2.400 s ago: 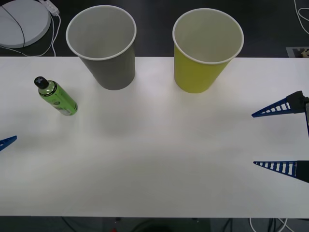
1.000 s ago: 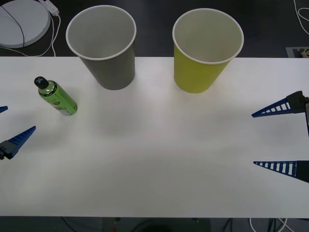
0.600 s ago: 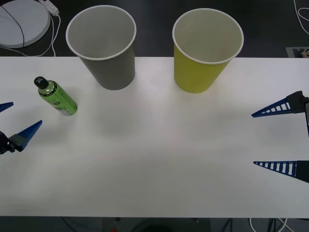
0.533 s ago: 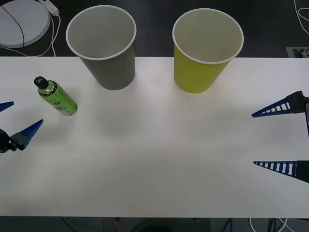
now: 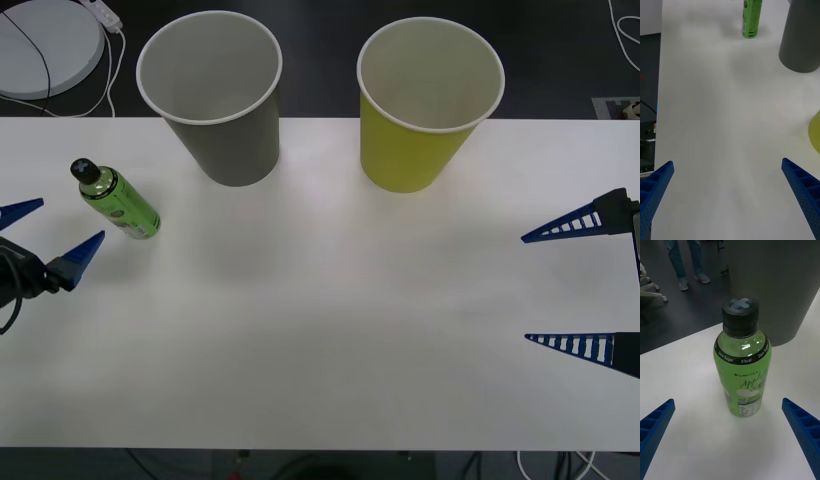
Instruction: Put the can into the green bin and the plastic bottle into the gray bin
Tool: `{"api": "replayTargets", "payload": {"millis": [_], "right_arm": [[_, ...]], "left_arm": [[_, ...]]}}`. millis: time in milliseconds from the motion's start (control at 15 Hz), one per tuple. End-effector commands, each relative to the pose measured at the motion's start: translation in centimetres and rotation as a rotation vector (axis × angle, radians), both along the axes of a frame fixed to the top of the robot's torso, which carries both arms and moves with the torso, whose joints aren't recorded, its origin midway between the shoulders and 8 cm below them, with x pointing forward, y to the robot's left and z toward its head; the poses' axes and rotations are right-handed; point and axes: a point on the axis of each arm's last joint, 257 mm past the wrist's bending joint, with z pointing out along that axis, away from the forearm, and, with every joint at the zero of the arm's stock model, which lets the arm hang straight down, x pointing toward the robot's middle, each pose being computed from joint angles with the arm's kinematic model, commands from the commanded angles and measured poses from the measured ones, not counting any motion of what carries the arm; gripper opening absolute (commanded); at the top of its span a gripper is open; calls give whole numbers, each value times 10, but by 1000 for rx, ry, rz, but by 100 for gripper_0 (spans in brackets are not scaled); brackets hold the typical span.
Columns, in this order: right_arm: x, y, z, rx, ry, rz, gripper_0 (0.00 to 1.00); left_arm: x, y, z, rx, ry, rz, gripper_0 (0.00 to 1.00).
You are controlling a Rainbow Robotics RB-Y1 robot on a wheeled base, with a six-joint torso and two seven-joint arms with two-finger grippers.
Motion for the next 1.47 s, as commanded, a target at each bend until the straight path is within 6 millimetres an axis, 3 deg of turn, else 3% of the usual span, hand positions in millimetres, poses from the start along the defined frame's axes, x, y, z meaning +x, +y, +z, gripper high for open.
{"api": "replayTargets", "payload": {"millis": [67,267,667,1133,1467], "right_arm": [[0,0,0,0,0,0,100],[0,0,0,0,0,0,100],[0,0,0,0,0,0,100],[0,0,0,0,0,0,100],[0,0,0,0,0,0,100]], "left_arm": [[8,-9,0,5,-6,-3,100],[18,-18,2,4,-16,1,100],[34,-18,6,2,-27,14,100],[45,-47,1,-107,-24,22,100],[57,-46,7,-102,-48,37,100]]}}
